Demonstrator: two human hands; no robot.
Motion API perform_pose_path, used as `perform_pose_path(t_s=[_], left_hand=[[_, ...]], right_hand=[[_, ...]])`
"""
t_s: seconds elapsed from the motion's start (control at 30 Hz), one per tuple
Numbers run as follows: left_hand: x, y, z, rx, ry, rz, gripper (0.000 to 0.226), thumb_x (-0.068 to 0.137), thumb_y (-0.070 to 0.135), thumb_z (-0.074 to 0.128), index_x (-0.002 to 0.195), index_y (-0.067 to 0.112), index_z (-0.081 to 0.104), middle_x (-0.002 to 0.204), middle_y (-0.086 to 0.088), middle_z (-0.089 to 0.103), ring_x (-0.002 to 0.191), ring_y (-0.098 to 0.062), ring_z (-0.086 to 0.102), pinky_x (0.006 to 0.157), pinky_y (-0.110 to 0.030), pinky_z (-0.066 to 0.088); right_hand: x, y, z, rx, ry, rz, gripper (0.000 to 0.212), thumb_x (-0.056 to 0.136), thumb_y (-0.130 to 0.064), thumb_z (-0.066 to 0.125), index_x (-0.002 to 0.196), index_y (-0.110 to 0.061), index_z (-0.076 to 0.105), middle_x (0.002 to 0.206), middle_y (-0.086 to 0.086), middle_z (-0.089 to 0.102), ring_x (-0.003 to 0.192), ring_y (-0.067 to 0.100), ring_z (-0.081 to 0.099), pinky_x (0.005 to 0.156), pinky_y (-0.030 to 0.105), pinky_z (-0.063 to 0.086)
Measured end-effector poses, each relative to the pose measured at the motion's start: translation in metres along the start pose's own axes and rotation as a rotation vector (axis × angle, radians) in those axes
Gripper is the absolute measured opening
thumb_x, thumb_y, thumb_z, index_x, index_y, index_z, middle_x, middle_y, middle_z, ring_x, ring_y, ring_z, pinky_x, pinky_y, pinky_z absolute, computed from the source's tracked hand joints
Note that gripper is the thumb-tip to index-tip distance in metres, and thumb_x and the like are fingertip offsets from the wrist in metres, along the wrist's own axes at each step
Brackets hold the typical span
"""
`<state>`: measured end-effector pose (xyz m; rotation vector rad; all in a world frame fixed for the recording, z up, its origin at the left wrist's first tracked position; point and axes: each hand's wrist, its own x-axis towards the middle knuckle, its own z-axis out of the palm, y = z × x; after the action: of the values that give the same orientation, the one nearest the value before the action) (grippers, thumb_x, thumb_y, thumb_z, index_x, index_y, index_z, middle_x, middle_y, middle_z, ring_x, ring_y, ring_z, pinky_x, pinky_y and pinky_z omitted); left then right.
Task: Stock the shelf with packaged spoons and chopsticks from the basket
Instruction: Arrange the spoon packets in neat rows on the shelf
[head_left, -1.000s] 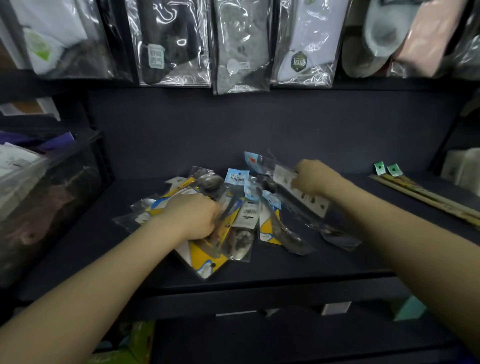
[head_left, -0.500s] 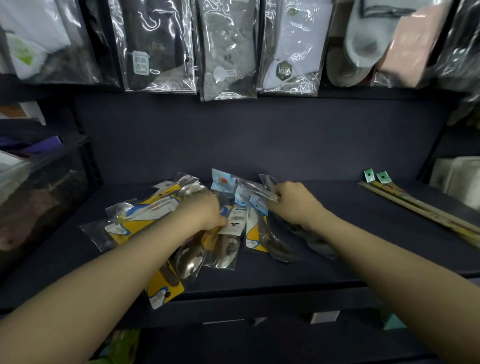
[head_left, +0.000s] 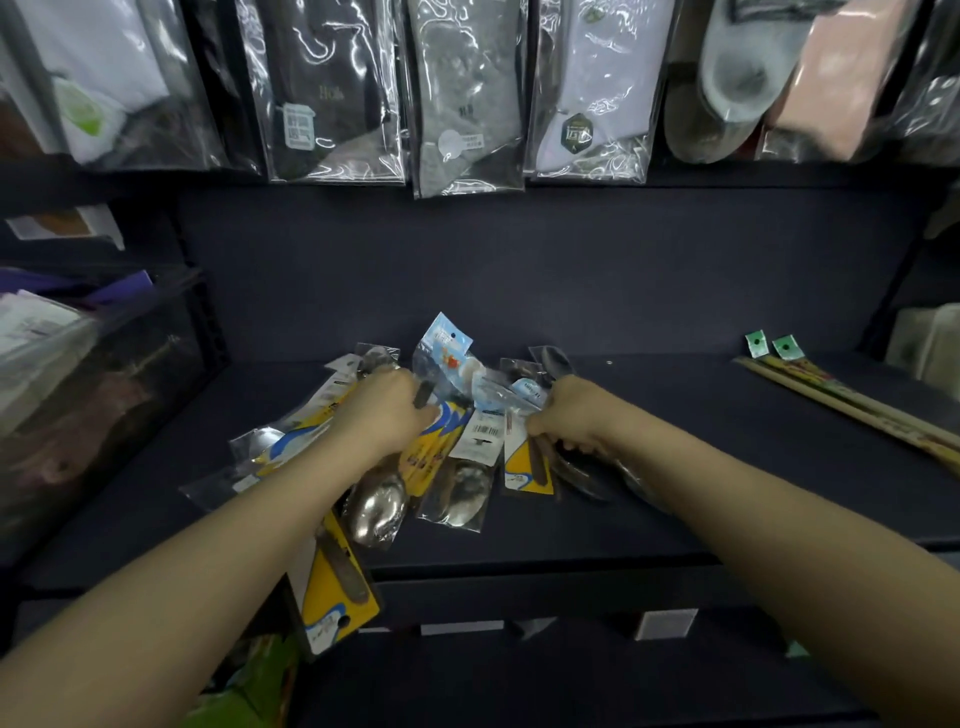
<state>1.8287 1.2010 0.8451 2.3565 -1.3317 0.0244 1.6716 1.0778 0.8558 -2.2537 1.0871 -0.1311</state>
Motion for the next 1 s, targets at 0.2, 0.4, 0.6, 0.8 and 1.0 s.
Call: perform_pose_path(t_s=[0.2,0.4,0.6,0.8,1.0], left_hand=[[-0.003,-0.002,-0.004,-0.094,0.235,-0.012,0.024,0.092,0.025,0.046,0.083,0.003,0.051,0.075,-0.011,0.054,0.077,-0.033,0.056,0.061,-0.035,0.039],[-0.017,0.027,-0.009,-0.596,0.006,-0.107,0.018,0.096,0.025,0.041,0.093,0.009,0.049,0.067,-0.002,0.046,0.054,-0.018,0.044,0.048,-0.026,0.034],[-0.026,0.041,-0.001,-1.245,-0.244,-0.428,0.015,0.094,0.012,0.041,0.079,0.014,0.044,0.057,-0.002,0.04,0.028,-0.006,0.032,0.029,-0.013,0.021],[-0.029,0.044,0.0,-1.379,-0.261,-0.455,0.019,0.093,-0.001,0.032,0.098,0.008,0.048,0.061,-0.003,0.046,0.04,-0.01,0.045,0.034,-0.016,0.038],[-0.031,0.059,0.003,-1.354,-0.254,-0.388,0.018,0.094,-0.002,0.038,0.095,0.008,0.053,0.07,-0.007,0.056,0.04,-0.008,0.056,0.041,-0.019,0.049]], right_hand=[[0.002,0.003,-0.02,0.357,0.096,0.003,0.024,0.093,-0.023,0.047,0.074,-0.008,0.052,0.062,0.007,0.053,0.047,0.017,0.045,0.048,0.024,0.036],[0.001,0.021,-0.027,-0.101,0.057,0.079,0.035,0.074,-0.033,0.075,0.073,-0.008,0.05,0.064,0.003,0.051,0.061,0.019,0.052,0.054,0.027,0.04],[0.006,0.02,-0.018,-0.221,0.061,0.077,0.03,0.077,-0.021,0.068,0.062,-0.011,0.043,0.062,0.003,0.049,0.056,0.017,0.048,0.05,0.026,0.037],[0.003,0.023,-0.031,0.381,0.032,0.079,0.028,0.077,-0.006,0.05,0.049,-0.01,0.047,0.037,0.002,0.046,0.035,0.016,0.039,0.041,0.017,0.033],[-0.003,0.03,-0.045,0.653,-0.049,0.024,0.021,0.091,-0.013,0.043,0.075,-0.01,0.056,0.064,0.005,0.063,0.047,0.014,0.046,0.045,0.022,0.04]])
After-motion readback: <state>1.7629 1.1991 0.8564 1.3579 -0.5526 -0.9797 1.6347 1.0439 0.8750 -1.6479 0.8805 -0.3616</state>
